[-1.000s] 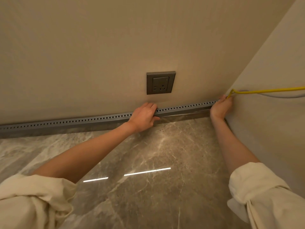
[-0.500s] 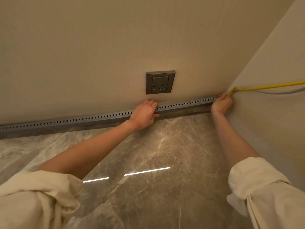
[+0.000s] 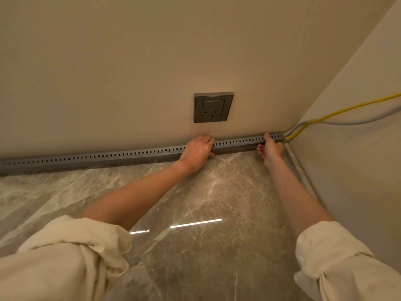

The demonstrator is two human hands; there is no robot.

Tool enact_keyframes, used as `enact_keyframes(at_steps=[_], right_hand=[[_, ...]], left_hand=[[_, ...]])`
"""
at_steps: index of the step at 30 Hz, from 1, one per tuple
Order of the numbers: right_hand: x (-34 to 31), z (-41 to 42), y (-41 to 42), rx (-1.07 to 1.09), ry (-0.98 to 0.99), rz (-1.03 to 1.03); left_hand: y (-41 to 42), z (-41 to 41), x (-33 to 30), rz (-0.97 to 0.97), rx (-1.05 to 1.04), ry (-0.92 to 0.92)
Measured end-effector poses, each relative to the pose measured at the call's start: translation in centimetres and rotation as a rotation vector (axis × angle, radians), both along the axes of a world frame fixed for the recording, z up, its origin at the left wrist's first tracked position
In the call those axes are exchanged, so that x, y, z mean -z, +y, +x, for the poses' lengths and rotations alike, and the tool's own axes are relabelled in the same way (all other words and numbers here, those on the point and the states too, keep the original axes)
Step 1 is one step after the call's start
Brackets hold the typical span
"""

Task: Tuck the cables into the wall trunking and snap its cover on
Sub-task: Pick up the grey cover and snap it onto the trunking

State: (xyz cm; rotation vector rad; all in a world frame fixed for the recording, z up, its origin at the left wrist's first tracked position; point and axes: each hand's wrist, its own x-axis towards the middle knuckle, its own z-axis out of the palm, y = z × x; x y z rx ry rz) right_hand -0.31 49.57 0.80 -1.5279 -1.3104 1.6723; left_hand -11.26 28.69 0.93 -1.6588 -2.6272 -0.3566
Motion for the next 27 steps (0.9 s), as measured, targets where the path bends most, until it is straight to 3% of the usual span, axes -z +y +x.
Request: enact_keyframes(at_steps=[8, 16, 27], right_hand=[[-0.4, 0.3, 0.7, -0.109, -0.029, -0.03], [-0.2, -0.2, 0.0, -0.098, -0.061, -0.018], [-1.3, 0.3, 0.6, -0.15, -0.017, -0.073]], left_hand=[[-5.6, -1.4, -0.1, 0.061, -0.046, 0.083], [-16.0, -4.4, 1.0, 0.072, -0.333, 0.07], [-15.8, -4.6, -0.1, 0.109, -0.427, 0.101]])
